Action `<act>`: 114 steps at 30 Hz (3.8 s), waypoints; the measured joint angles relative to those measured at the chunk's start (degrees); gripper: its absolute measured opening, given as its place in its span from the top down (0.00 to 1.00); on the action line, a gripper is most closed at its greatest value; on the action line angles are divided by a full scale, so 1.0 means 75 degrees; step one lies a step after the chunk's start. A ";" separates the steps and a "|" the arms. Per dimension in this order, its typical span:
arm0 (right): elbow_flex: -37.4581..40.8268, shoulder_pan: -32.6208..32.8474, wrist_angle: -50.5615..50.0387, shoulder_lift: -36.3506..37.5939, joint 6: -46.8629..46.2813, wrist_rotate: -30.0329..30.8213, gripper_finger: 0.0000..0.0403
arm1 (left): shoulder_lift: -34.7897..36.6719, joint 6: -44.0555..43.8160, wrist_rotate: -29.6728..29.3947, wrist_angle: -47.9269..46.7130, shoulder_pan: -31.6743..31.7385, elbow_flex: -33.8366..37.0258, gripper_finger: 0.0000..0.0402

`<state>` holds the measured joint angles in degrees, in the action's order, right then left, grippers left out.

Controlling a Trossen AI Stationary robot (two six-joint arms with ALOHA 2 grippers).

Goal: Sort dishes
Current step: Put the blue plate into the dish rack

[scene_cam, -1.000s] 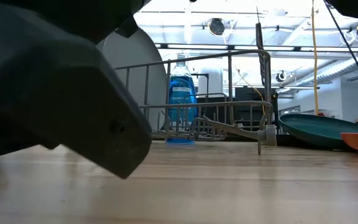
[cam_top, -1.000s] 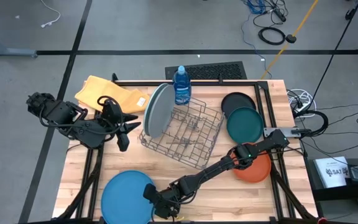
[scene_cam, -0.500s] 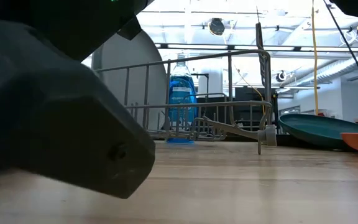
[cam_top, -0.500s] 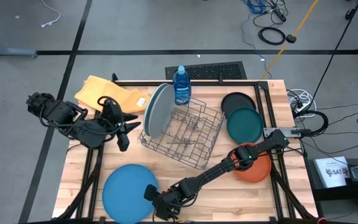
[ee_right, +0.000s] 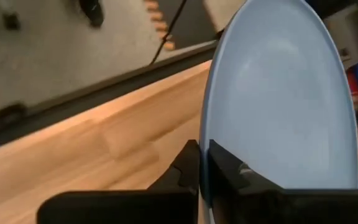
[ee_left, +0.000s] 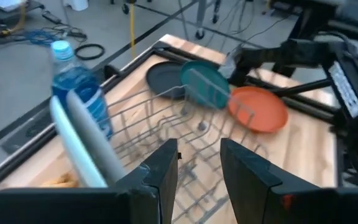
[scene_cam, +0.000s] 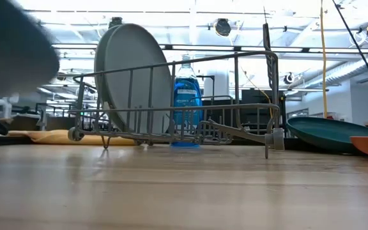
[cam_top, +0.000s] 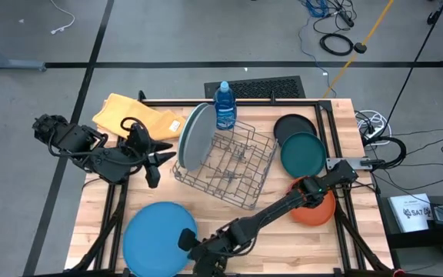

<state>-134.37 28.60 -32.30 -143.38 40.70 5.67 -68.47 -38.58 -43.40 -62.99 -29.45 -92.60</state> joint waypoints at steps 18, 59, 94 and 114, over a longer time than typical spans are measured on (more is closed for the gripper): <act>-0.0015 0.0003 -0.1551 0.3028 -0.3472 0.2300 0.99 | 0.0767 0.2988 0.2212 0.5686 -0.0300 -0.0012 0.69; 0.0178 -0.0063 0.1033 0.2828 -0.6618 0.7088 0.99 | 0.1075 0.3991 0.2215 0.5740 -0.0900 -0.0003 0.69; 0.5497 -0.0807 1.1082 0.2758 -0.7783 0.9218 0.99 | 0.1096 0.4191 0.2168 0.5630 -0.1198 0.0000 0.69; 0.5575 -0.1272 0.8497 0.2761 -1.0420 0.9648 0.99 | 0.1096 0.4191 0.2038 0.5643 -0.1198 0.0000 0.69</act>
<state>-92.55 19.06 31.43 -122.67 -37.45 78.03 -60.25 -7.14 -28.11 -20.67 -38.44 -92.60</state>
